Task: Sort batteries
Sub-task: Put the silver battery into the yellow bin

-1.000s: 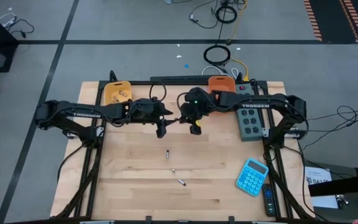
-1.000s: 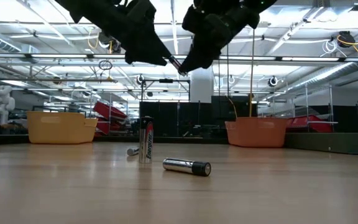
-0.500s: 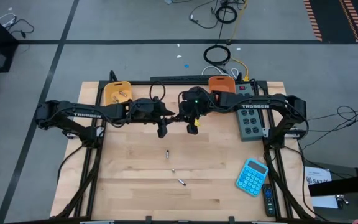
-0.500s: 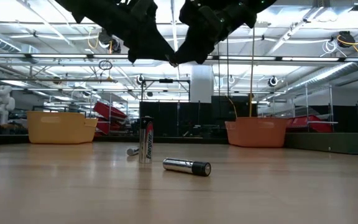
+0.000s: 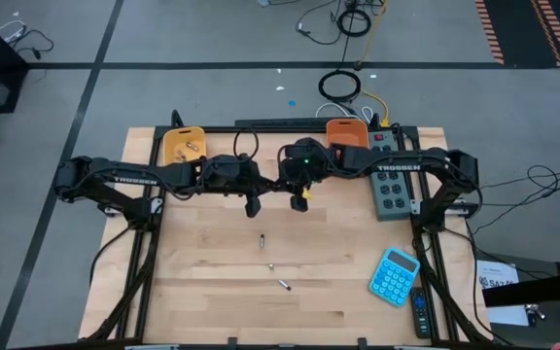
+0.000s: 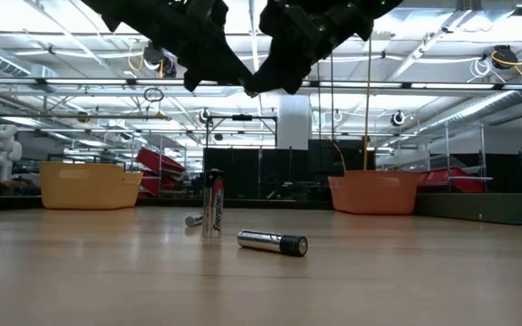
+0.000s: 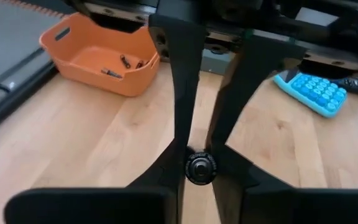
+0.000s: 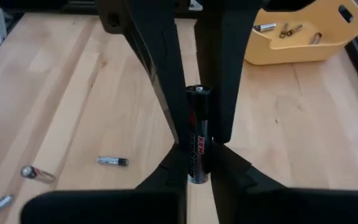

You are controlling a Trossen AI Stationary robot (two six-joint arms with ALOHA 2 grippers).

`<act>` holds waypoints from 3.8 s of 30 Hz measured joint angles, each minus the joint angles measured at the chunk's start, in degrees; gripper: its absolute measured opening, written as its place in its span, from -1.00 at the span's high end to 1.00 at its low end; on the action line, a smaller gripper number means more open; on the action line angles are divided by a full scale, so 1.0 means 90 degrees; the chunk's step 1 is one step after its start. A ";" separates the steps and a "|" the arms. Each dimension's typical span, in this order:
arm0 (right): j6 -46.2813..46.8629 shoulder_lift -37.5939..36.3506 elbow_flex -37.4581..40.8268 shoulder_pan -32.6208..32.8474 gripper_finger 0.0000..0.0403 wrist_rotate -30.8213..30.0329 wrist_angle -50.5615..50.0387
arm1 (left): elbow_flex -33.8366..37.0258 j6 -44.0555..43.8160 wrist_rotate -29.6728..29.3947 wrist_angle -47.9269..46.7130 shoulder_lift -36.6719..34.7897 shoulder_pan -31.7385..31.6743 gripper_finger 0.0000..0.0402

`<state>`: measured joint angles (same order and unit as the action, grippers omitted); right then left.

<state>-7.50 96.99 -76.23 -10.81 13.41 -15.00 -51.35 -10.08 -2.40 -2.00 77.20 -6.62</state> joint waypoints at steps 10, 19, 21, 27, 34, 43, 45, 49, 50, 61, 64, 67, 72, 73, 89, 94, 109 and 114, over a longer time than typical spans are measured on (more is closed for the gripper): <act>0.0622 -0.0024 -0.0022 -0.0003 -0.09 -0.0273 -0.0091 | -0.0145 -0.0299 0.0114 -0.1210 -0.0115 -0.0264 0.72; 0.0791 -0.0015 -0.0022 -0.0135 -0.27 -0.0712 -0.1071 | -0.0185 -0.1098 -0.1074 -0.4099 -0.1090 -0.1766 0.72; 0.0791 -0.0015 -0.0022 -0.0148 -0.24 -0.0709 -0.1129 | -0.0178 -0.1466 -0.1284 -0.4932 -0.1190 -0.2348 0.72; 0.0816 -0.0015 -0.0022 -0.0148 -0.18 -0.0696 -0.0906 | -0.0073 -0.1504 -0.1180 -0.5906 -0.1256 -0.3724 0.72; 0.1120 -0.0015 -0.0022 -0.0142 -0.15 -0.0475 -0.0991 | 0.0052 -0.1343 -0.0313 -0.6069 -0.1227 -0.4125 -0.04; 0.0062 -0.0285 -0.0019 0.0381 -0.14 0.0572 -0.2633 | -0.0607 -0.0302 0.0129 -0.5576 -0.1918 -0.3244 -0.35; -0.0486 -0.0289 -0.0019 0.0633 -0.14 0.0736 -0.2891 | -0.0697 -0.0102 0.0394 -0.5371 -0.2013 -0.2749 -0.33; -0.1447 -0.0158 0.0035 0.1161 -0.14 0.0831 -0.2918 | -0.0720 0.0041 0.0349 -0.4878 -0.1970 -0.1480 -0.31; -0.1565 -0.0090 0.0064 0.1273 -0.14 0.0719 -0.2908 | -0.0721 0.0030 0.0196 -0.4732 -0.1914 -0.1154 -0.31; -0.1412 0.0257 0.0220 0.1762 -0.14 0.0217 -0.2514 | -0.0712 -0.1383 -0.0882 -0.3853 -0.0973 0.1264 -0.31; -0.1389 0.0257 0.0219 0.1838 -0.14 0.0218 -0.2346 | -0.0712 -0.1776 -0.0919 -0.3738 -0.0518 0.1764 -0.31; -0.1263 0.0257 0.0220 0.1908 -0.14 0.0211 -0.2305 | -0.0712 -0.2237 -0.0925 -0.3551 0.0008 0.2139 -0.31; -0.1055 0.0255 0.0221 0.2040 -0.14 0.0168 -0.2530 | -0.0712 -0.3739 -0.0914 -0.3292 0.0888 0.2375 -0.32; -0.1053 0.0255 0.0219 0.2066 -0.14 0.0070 -0.2650 | -0.0712 -0.4112 -0.0879 -0.3261 0.1030 0.2376 -0.32; 0.0237 -0.0127 0.0221 0.2385 -0.13 -0.1920 -0.3725 | -0.0984 -0.7663 -0.0630 -0.2858 0.2533 0.2364 -0.32; 0.0285 -0.0584 0.0221 0.2575 -0.03 -0.2346 -0.3838 | -0.0984 -0.7932 -0.0749 -0.2880 0.2807 0.2324 -0.32; 0.0590 -0.1285 0.0221 0.2589 0.27 -0.2354 -0.3852 | -0.1025 -0.7812 -0.0677 -0.3460 0.3117 0.2165 -0.22; 0.0561 -0.1285 0.0221 0.2589 0.32 -0.2351 -0.3848 | -0.1014 -0.7287 -0.0535 -0.3788 0.3117 0.2149 0.02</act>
<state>-2.45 85.43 -74.24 12.49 -7.75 -49.64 -60.48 -75.66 -7.21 -36.10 105.25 12.72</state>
